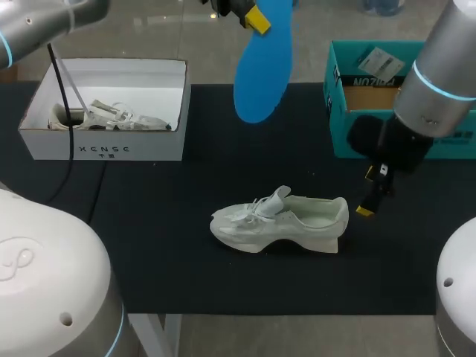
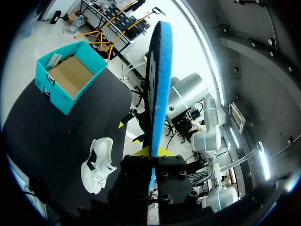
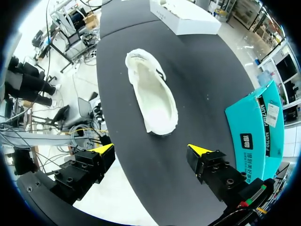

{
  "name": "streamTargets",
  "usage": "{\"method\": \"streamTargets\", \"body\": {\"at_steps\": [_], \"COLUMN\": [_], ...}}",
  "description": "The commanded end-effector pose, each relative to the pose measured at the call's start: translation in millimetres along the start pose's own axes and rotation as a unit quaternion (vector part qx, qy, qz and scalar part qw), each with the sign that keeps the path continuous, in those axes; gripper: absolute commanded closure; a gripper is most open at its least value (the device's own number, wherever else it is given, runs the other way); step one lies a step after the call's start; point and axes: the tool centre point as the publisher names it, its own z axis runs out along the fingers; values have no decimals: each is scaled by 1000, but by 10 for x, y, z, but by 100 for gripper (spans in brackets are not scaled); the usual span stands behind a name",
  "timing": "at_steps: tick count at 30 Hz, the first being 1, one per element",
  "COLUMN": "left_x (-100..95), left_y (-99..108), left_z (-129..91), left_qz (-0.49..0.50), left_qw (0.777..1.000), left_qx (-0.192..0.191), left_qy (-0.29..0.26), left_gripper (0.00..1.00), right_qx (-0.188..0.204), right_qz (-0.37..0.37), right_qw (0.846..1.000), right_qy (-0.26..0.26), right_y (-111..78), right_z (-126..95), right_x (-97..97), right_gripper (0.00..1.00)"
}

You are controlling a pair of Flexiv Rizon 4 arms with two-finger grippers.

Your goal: Take the shoe out of the shoebox, open the shoe tongue, remove and reinsert the insole, then place the shoe into the shoebox

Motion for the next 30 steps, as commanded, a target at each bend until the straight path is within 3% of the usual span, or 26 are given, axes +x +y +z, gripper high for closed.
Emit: {"method": "streamTargets", "body": {"at_steps": [1,11,20,30], "left_x": [-6,-6,-6,-6], "left_y": [-3,-3,-3,-3], "left_z": [-5,-5,-5,-5], "left_qz": [0,0,0,0], "left_qw": [1000,1000,1000,1000], "left_qx": [-1,-1,-1,-1], "left_qy": [1,1,1,1], "left_gripper": [100,100,100,100], "right_qx": [5,-6,-28,-27], "right_qz": [9,24,42,61], "right_qw": [1000,1000,999,998], "right_qy": [-7,-12,-9,17], "right_y": [265,826,980,1133], "right_z": [2,202,613,1002], "right_x": [-40,-205,-307,-326], "right_gripper": [0,0,0,0]}}
